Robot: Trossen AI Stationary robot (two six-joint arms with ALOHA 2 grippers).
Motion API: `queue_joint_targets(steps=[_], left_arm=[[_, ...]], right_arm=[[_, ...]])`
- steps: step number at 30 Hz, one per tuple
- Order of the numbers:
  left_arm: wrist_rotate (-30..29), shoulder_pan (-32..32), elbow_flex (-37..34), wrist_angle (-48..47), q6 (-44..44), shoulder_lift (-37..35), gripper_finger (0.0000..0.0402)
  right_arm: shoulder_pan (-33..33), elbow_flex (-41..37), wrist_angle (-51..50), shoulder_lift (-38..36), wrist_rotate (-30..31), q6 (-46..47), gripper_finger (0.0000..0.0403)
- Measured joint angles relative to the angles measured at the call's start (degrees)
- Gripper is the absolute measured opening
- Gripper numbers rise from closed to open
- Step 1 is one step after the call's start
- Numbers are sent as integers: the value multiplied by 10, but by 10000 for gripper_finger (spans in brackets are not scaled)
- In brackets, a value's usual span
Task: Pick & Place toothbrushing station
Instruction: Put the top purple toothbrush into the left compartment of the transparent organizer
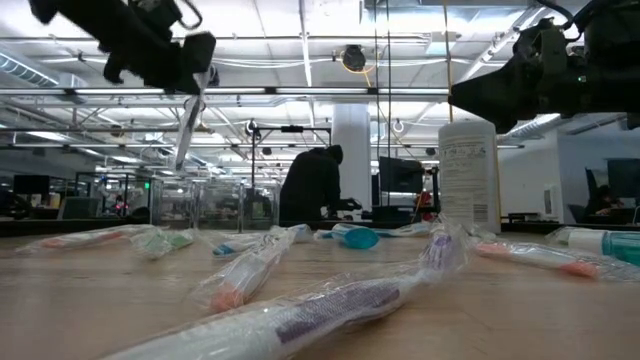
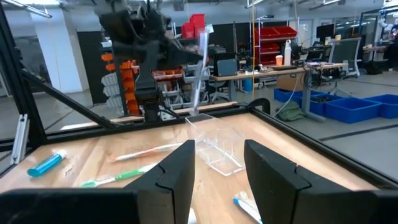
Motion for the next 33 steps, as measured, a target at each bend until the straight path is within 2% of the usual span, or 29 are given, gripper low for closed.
queue_joint_targets(steps=[9, 15, 21, 26, 33], left_arm=[[4, 33, -67, 95, -22, 18, 0], [27, 48, -94, 109, -56, 36, 0], [88, 68, -98, 106, -66, 62, 6], [95, 79, -98, 109, -65, 69, 31], [105, 82, -98, 110, -31, 59, 92]], right_arm=[[-14, 0, 13, 0, -1, -4, 130], [-14, 0, 13, 0, -1, -4, 130], [-14, 0, 17, 0, -1, -4, 130], [-14, 0, 18, 0, 0, -5, 130], [-14, 0, 19, 0, 0, -4, 130]])
